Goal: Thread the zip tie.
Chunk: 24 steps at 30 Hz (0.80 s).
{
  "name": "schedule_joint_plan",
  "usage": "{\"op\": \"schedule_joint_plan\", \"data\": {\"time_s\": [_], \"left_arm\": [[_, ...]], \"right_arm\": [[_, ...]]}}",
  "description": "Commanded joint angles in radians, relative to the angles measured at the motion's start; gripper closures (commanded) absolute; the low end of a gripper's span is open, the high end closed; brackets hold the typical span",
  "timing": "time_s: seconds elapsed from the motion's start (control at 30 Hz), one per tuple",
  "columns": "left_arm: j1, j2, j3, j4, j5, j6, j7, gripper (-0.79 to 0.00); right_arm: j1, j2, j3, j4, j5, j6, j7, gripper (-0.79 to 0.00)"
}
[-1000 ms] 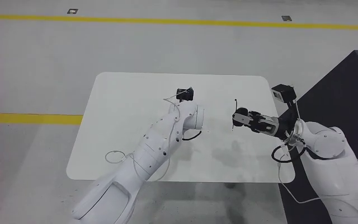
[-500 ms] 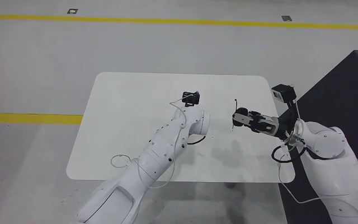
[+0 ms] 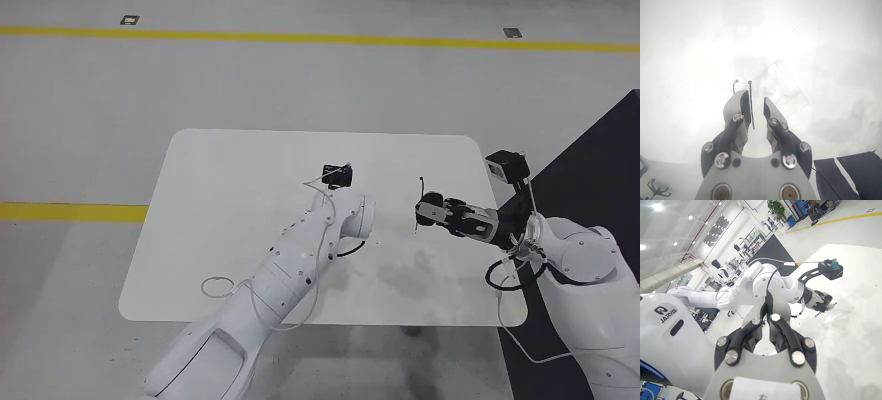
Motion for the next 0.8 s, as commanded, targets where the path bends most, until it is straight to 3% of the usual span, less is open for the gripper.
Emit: {"op": "schedule_joint_plan", "data": {"time_s": [0.0,0.27,0.6,0.77], "left_arm": [[-0.001,-0.005,-0.002,0.007,0.001,0.001,0.001,-0.154],[-0.009,-0.019,-0.010,0.036,0.011,0.002,0.005,-0.154],[-0.017,-0.035,-0.024,0.084,0.018,-0.003,0.033,-0.231],[-0.021,-0.044,-0.027,0.111,0.016,-0.013,0.040,-0.228]], "right_arm": [[0.000,0.000,0.000,0.000,0.000,0.000,0.000,0.000],[0.000,0.000,0.000,0.000,0.000,0.000,0.000,0.000],[0.000,0.000,0.000,0.000,0.000,0.000,0.000,0.000],[0.000,0.000,0.000,0.000,0.000,0.000,0.000,0.000]]}}
